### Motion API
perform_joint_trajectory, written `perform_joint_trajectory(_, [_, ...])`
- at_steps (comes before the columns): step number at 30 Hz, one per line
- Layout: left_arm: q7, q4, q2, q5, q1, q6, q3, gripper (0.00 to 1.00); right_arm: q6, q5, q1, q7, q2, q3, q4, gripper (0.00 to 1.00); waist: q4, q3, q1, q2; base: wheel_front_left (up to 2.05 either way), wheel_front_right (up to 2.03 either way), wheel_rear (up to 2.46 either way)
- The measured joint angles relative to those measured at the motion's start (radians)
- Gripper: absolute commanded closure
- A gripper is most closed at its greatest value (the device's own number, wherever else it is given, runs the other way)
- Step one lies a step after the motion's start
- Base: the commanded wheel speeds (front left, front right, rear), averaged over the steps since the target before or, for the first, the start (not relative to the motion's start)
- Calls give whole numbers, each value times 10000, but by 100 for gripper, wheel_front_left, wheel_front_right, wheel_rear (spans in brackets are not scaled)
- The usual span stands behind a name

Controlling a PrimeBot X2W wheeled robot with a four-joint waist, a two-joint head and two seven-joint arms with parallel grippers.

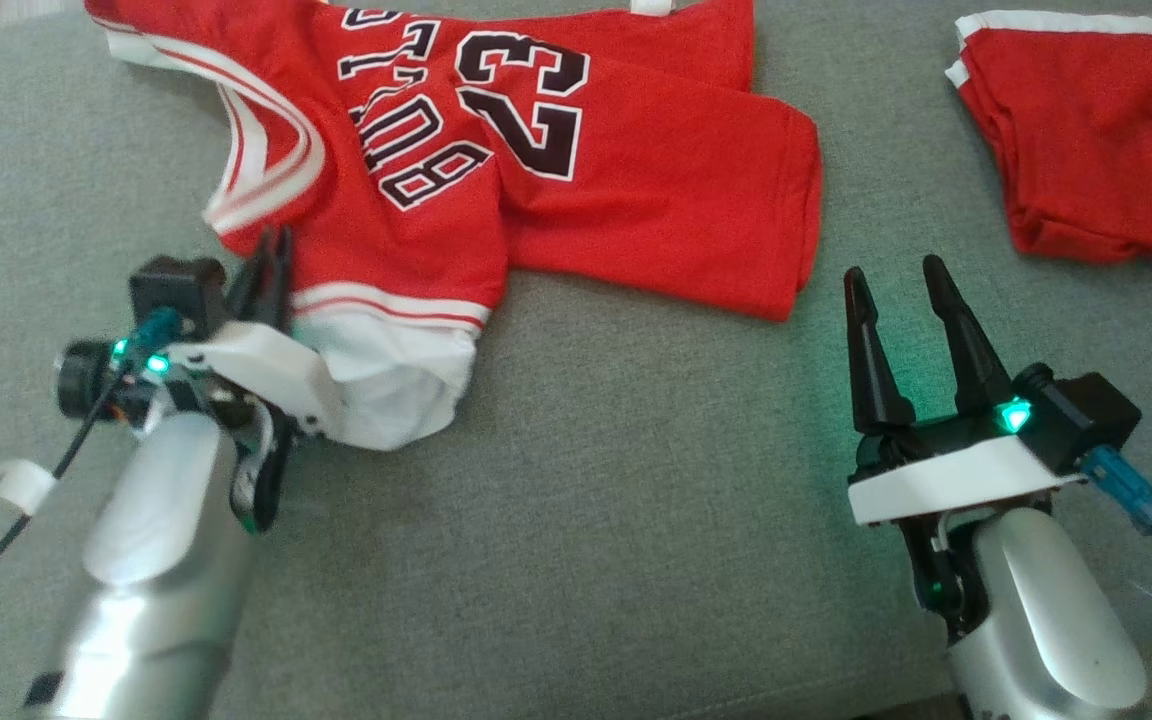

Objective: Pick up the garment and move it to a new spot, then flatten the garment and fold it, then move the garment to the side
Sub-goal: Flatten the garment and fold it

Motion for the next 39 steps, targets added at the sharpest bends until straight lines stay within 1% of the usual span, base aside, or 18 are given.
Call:
perform_joint_trajectory(6, [-1185, -203, 360, 424, -716, 493, 107, 100, 0, 58, -72, 0, 0, 19, -46, 0, 9, 76, 0, 0, 0, 0, 0])
perform_joint_trajectory(11, [-1818, -708, 665, 874, -1250, 970, 209, 100, 0, 61, -72, 0, 2, 59, -40, 0, 33, 41, -1, 0, 0, 0, 0])
perform_joint_trajectory(13, [-1841, -713, 759, 980, -1333, 1035, 196, 100, 0, 119, -72, 0, 2, 84, -36, 0, 35, 24, -1, 0, 0, 0, 0])
perform_joint_trajectory(14, [-1724, -637, 773, 988, -1329, 1007, 134, 24, 0, 148, -72, 0, 0, 100, -29, 0, 36, 15, -1, 0, 0, 0, 0])
perform_joint_trajectory(15, [-1567, -502, 794, 1018, -1310, 961, -2, 0, 0, 148, -72, 0, 0, 123, -13, 0, 36, 4, -1, 0, 0, 0, 0])
perform_joint_trajectory(16, [-1480, -382, 790, 1020, -1278, 905, -104, 0, 0, 150, -72, 0, 0, 151, -2, 0, 34, -6, -1, 0, 0, 0, 0])
perform_joint_trajectory(20, [-1484, -293, 757, 1103, -1039, 917, -349, 0, 0, 161, -72, 0, 0, 180, 67, 0, 48, -97, -1, 0, 0, 0, 0])
perform_joint_trajectory(24, [-1885, -307, 610, 1072, -525, 930, -378, 0, 0, 159, -70, 0, 2, 146, 100, 0, 130, -278, -1, 0, 0, 0, 0])
perform_joint_trajectory(29, [-2426, -851, 336, 648, 600, 1060, -330, 0, 0, 105, -20, 0, 0, -48, 130, 0, 414, -718, -2, 0, 0, 0, 0])
perform_joint_trajectory(36, [-2612, -1825, 123, 276, 2278, 1127, -336, 0, 0, -63, 347, -2, 2, -86, 219, 0, 976, -1338, -2, 0, 0, 0, 0])
perform_joint_trajectory(39, [-2640, -2165, -19, 128, 2995, 1273, -332, 0, 0, -119, 568, 0, 2, -84, 309, 0, 1200, -1588, -3, 0, 0, 0, 0])
